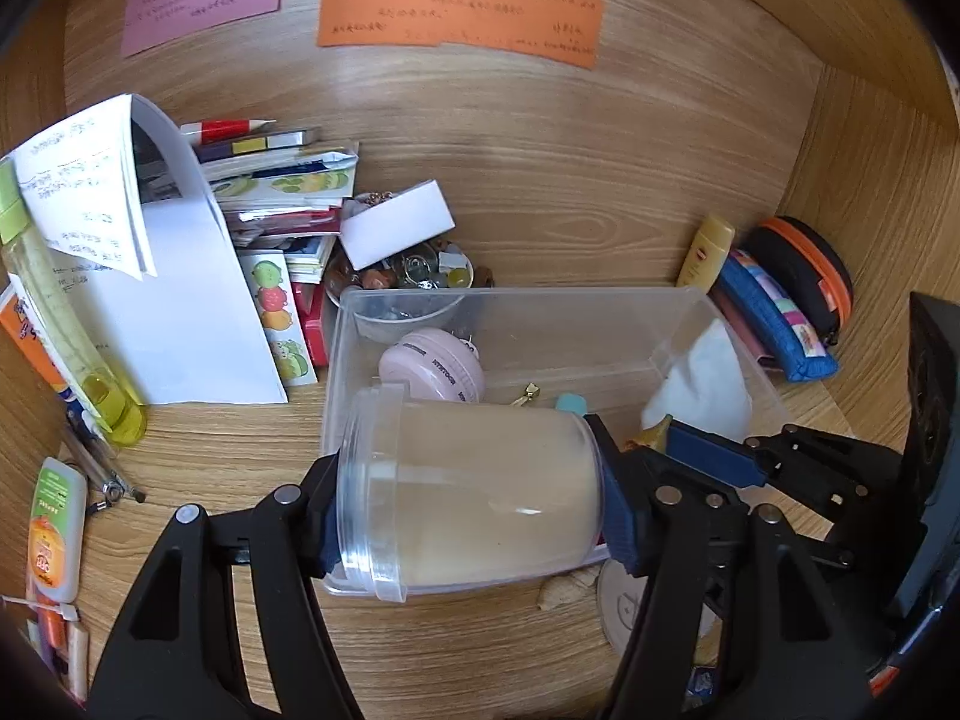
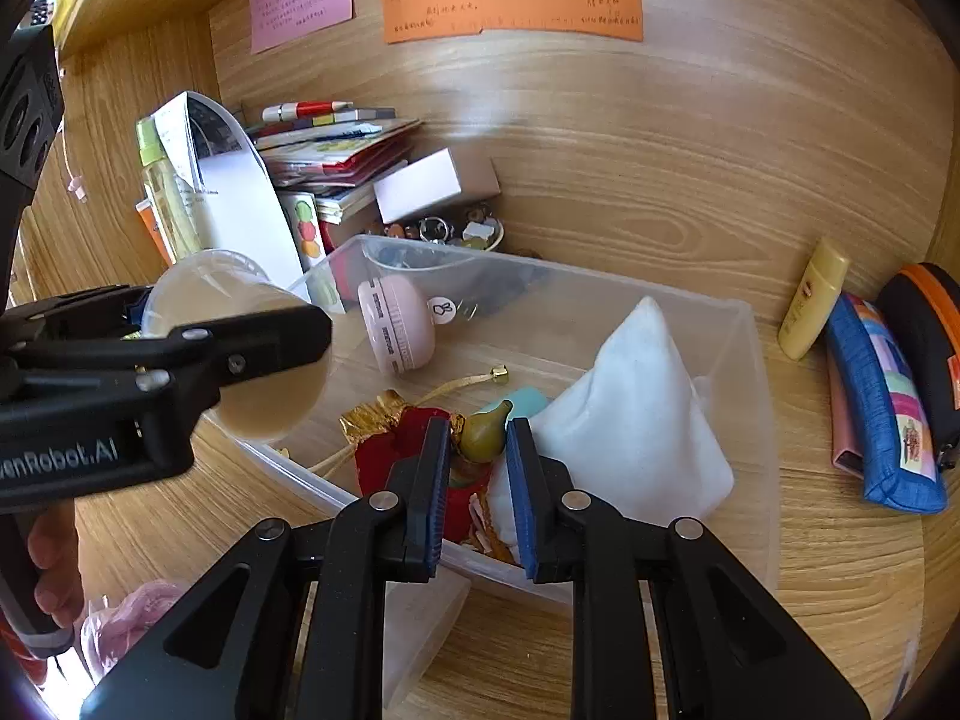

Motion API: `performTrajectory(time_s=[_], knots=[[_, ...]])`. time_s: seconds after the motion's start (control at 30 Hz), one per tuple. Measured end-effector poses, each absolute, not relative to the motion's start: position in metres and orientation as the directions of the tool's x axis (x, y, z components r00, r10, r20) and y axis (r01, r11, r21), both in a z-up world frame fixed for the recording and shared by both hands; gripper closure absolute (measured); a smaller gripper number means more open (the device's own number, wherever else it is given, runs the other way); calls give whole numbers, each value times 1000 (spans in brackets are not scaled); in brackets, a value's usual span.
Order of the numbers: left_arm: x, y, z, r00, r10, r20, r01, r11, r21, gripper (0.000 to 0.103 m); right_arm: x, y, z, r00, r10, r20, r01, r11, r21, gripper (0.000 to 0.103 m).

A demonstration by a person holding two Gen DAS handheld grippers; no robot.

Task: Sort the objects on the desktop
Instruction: 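Carry the cream jar and gourd charm into the clear box and release both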

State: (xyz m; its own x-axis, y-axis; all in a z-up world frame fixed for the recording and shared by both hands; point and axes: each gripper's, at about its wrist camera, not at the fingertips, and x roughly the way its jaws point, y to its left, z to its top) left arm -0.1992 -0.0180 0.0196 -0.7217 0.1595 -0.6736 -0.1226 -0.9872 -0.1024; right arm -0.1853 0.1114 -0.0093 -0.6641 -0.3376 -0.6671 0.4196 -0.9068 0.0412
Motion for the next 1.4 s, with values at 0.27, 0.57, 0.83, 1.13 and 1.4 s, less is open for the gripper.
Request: performTrajectory(time_s=[0.27, 0.57, 0.83, 1.13, 1.4], knots=[[-212, -16, 1, -671, 182, -719, -134, -983, -124, 38, -186, 106, -13, -664, -328, -671, 434, -901, 11, 86], [-216, -19, -7, -647, 204, -734, -134, -979, -153, 38, -187, 104, -13, -667, -327, -669, 445, -896, -6, 86], [-205, -17, 9, -678, 194, -709, -150, -981, -124, 38, -181, 102, -7, -676, -326, -660, 455, -890, -26, 76], [-189, -19, 29, -713, 173, -679, -143, -985, -100, 37, -165, 109, 8, -728, -288, -622, 423, -903, -77, 50], [-166, -22, 39, -737, 156, -658, -125, -988, -94, 25, -144, 125, 25, -793, -221, -567, 347, -930, -123, 19]])
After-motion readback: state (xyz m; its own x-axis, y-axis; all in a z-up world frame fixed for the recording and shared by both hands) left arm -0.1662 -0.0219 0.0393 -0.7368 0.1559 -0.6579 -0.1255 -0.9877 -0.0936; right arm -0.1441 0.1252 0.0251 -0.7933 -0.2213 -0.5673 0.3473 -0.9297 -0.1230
